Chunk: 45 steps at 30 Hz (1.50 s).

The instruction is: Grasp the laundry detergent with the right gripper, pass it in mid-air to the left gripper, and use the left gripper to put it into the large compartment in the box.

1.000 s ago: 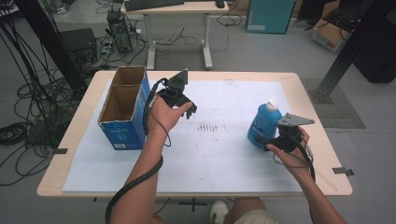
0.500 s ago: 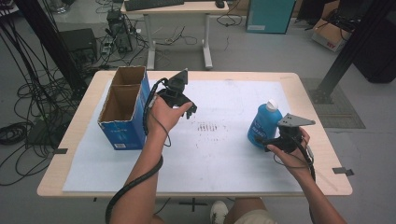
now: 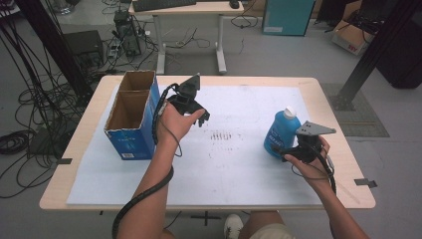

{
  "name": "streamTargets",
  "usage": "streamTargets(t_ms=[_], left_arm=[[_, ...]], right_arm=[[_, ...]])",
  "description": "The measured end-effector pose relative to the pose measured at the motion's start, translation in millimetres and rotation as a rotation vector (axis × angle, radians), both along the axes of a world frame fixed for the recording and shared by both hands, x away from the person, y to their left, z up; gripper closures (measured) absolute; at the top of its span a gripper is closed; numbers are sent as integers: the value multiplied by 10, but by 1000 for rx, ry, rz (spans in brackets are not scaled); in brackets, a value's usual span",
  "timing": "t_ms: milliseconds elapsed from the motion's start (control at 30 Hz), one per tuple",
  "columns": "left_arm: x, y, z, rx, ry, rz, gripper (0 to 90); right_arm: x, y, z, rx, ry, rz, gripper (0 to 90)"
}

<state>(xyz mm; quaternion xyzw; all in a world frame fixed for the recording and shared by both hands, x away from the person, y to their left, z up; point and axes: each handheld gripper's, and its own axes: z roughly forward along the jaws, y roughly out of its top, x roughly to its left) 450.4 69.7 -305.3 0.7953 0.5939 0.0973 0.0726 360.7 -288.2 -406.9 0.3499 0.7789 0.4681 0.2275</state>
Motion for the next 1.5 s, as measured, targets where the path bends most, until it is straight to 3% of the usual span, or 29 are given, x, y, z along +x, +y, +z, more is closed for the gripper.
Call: streamTargets(t_ms=[933,1033,1300,1400,1500], left_arm=[[1,11,23,-1,-9,5,57],[6,11,34,-6,6,2,57],[2,10,29,-3,-7,5,57],[4,14,39,-5,6,-1,57],[0,8,31,0,-10,2,57]], right_arm=[[2,2,-22,9,-15,-2,14],[4,4,-27,10,-15,-2,14],[1,-1,-29,13,-17,-6,14],[0,-3,-25,12,-21,-6,14],[0,-8,-22,10,-24,-5,14]])
